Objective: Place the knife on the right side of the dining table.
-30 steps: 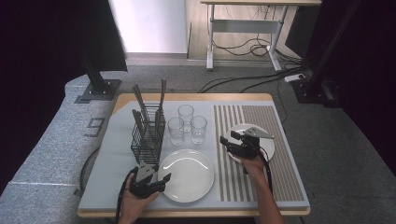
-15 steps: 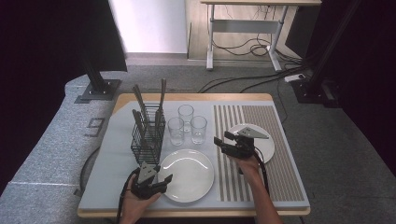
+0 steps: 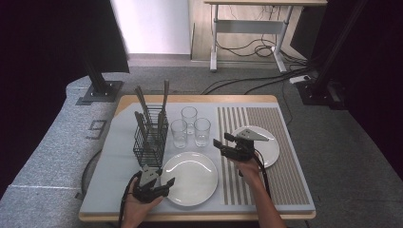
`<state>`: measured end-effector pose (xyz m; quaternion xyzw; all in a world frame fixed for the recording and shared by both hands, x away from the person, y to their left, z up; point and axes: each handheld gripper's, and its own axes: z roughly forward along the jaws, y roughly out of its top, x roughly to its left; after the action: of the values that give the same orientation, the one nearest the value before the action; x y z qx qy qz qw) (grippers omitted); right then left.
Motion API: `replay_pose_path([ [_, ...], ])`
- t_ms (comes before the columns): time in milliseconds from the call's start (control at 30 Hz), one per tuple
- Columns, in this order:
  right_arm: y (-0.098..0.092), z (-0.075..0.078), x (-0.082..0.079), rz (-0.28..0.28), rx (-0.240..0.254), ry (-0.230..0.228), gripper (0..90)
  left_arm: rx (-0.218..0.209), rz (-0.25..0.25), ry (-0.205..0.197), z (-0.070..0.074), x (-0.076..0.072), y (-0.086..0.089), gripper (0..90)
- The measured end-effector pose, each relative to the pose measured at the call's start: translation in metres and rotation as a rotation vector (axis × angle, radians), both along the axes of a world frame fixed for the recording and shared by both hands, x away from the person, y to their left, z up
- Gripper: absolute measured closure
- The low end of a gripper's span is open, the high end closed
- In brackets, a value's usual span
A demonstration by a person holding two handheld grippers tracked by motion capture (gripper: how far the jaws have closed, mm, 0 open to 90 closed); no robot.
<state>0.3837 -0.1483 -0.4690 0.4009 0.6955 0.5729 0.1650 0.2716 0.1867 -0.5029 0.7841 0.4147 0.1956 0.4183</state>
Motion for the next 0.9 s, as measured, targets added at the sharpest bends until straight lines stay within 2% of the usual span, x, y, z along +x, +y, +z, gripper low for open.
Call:
replay_pose_path([
  [367,0.005,0.014,0.01,0.012,0.0,-0.026,37.6,-0.015,0.012,-0.005,0.004,0.001,0.006,38.9],
  [567,0.013,0.018,0.016,0.034,-0.007,-0.014,37.2,-0.012,0.011,-0.005,0.004,0.0,0.006,38.9],
  [733,0.018,0.022,0.021,0.029,0.007,-0.014,36.2,-0.019,0.011,-0.009,0.006,-0.001,0.007,38.9],
  [900,0.019,0.034,0.03,0.027,0.024,-0.029,37.0,-0.02,0.012,-0.009,0.006,-0.001,0.007,38.9],
])
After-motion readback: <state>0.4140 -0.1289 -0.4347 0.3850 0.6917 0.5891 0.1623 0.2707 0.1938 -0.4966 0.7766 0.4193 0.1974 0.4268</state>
